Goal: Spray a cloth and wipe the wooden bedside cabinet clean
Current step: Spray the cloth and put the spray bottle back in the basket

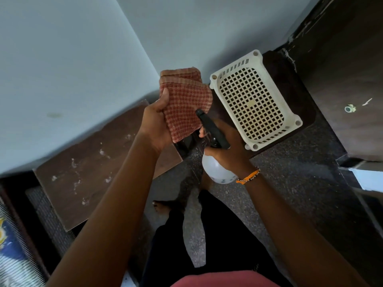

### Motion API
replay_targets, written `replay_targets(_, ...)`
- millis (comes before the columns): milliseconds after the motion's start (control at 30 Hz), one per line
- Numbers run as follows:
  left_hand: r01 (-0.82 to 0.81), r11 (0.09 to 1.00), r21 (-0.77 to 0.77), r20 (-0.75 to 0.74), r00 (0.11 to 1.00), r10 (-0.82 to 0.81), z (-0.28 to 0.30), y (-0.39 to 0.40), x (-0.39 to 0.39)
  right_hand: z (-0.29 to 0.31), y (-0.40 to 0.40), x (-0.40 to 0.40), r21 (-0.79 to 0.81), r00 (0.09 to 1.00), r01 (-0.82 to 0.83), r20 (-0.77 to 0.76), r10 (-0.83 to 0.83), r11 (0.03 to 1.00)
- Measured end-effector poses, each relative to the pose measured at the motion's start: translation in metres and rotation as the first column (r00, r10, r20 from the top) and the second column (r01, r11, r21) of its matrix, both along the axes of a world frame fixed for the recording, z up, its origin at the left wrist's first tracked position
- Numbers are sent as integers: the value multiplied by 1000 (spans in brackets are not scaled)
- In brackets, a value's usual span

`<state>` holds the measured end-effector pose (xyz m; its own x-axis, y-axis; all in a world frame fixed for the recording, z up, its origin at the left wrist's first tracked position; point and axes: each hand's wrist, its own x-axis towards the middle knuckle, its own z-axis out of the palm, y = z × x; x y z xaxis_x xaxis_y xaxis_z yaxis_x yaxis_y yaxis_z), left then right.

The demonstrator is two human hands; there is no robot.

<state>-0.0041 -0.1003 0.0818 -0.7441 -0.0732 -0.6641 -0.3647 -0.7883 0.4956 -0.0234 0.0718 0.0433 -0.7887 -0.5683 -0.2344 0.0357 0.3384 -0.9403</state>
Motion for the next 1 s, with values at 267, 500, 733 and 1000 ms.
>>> replay_targets(267,40,999,-30,15,999,-39,2,-1,4,-6,-9,10,-24,975,92,206,-85,995)
replay_targets(500,-7,1000,-26,-3,1000,7,5,-9,6,-6,-5,9,-13,940,105,329,-95,994)
replay_targets(733,-59,998,-27,-10,998,58,6,-4,2,-13,-2,14,35,946,55,319,-64,998)
replay_targets(1000,-125,992,-9,61,990,125,-5,3,3,-1,11,-25,-25,911,328,274,-309,944)
